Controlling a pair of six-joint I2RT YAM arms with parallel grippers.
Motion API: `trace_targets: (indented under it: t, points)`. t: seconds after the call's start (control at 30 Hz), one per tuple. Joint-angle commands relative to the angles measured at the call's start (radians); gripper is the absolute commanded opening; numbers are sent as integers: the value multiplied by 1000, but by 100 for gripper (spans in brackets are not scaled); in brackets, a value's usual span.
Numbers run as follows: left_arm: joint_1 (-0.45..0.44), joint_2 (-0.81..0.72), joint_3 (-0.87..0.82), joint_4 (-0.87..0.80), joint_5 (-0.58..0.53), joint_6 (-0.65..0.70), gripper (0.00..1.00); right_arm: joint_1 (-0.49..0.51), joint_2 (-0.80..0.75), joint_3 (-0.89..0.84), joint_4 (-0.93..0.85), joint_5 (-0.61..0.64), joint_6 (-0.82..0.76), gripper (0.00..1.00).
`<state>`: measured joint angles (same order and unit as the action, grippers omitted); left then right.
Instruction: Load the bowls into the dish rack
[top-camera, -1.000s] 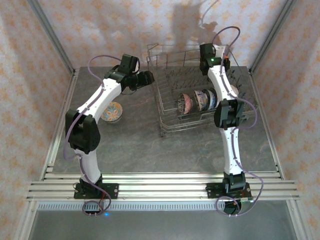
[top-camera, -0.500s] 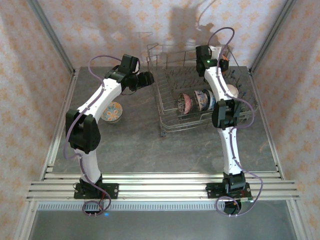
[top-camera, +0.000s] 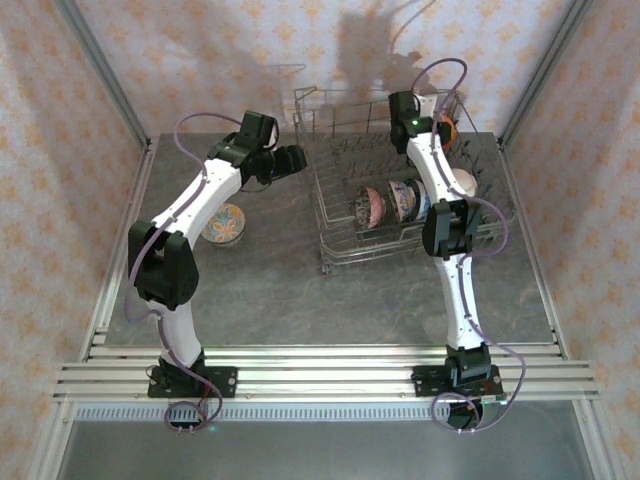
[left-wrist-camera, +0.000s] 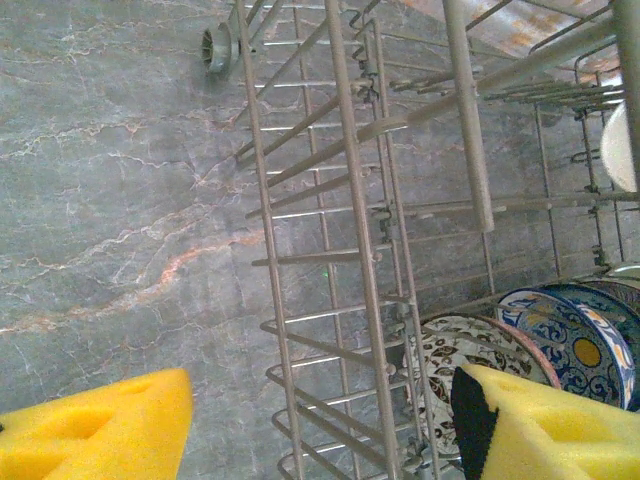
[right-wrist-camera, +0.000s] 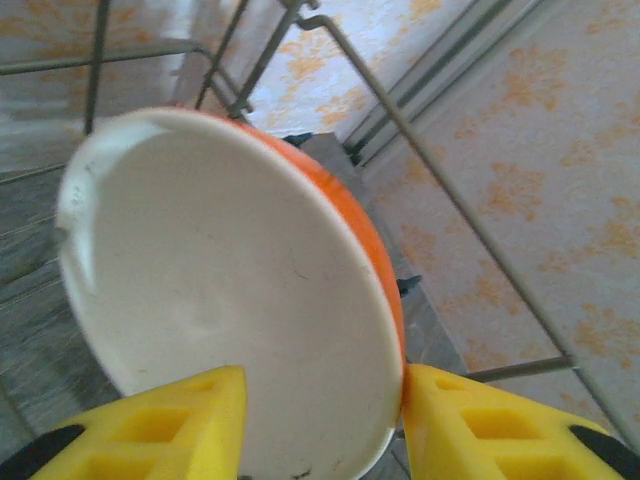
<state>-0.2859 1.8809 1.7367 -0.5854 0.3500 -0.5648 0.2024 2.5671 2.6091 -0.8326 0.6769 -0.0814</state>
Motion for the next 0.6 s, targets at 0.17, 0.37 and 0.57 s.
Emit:
trace_targets:
  t: [0.17, 0.37, 0.57]
  points:
    - [1, -80, -63, 26, -37, -43, 70, 4, -96, 24, -69, -224, 26, 56]
    - [2, -122, -81, -4, -99, -40, 70, 2, -129, 23, -104, -219, 32, 60]
    - [22, -162, -95, -96, -181, -32, 72, -4, -194, 6, -141, -232, 41, 63]
